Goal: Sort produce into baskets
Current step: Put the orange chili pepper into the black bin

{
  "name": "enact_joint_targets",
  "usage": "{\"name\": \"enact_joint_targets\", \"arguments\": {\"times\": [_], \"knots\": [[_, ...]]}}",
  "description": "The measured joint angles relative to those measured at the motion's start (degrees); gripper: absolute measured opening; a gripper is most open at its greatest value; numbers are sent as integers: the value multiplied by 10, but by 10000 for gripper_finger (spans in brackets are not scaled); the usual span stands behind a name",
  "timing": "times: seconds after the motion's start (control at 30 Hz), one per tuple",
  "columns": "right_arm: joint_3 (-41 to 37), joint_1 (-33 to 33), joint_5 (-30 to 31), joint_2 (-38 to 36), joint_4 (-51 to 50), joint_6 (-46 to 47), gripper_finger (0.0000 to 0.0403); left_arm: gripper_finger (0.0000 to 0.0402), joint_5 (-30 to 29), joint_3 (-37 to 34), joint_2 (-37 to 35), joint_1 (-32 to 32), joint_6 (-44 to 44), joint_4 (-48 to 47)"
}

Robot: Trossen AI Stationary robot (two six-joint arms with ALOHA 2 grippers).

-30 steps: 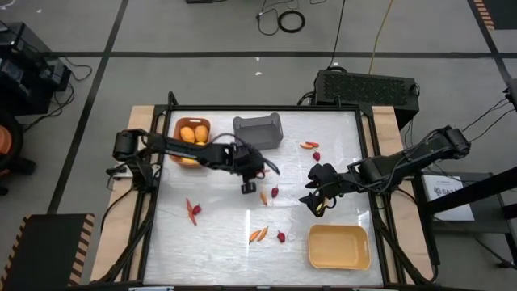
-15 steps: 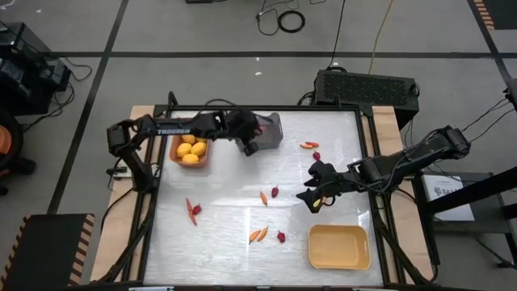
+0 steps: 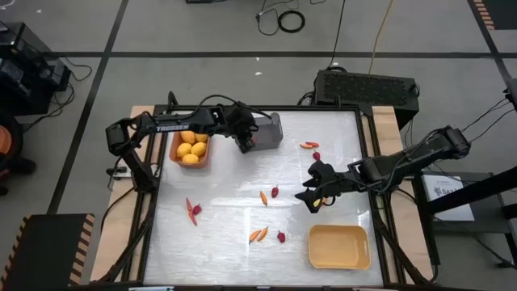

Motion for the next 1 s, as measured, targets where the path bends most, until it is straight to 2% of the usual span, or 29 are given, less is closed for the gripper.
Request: {"name": "enact_joint_targets", "arguments": {"times": [0.13, 0.3, 0.4, 0.53, 0.63, 0.77, 1.0], "knots": [[0, 0, 0, 0, 0, -6, 293, 167, 14, 22, -15, -3, -20, -56], [0, -1, 34, 2, 0, -21, 293, 171, 110, 32, -63, -24, -44, -136], [0, -8, 44, 2, 1, -34, 293, 171, 140, 32, -102, -55, -41, -204], [0, -24, 46, 2, 7, -51, 293, 171, 146, 32, -146, -119, -39, -323], [0, -36, 46, 2, 13, -65, 293, 171, 144, 32, -166, -174, -98, -390], [-1, -51, 46, 3, 37, -89, 293, 171, 123, 32, -172, -254, -202, -416], [-1, -73, 42, 8, 85, -136, 293, 171, 106, -16, -172, -375, -220, -433]]}}
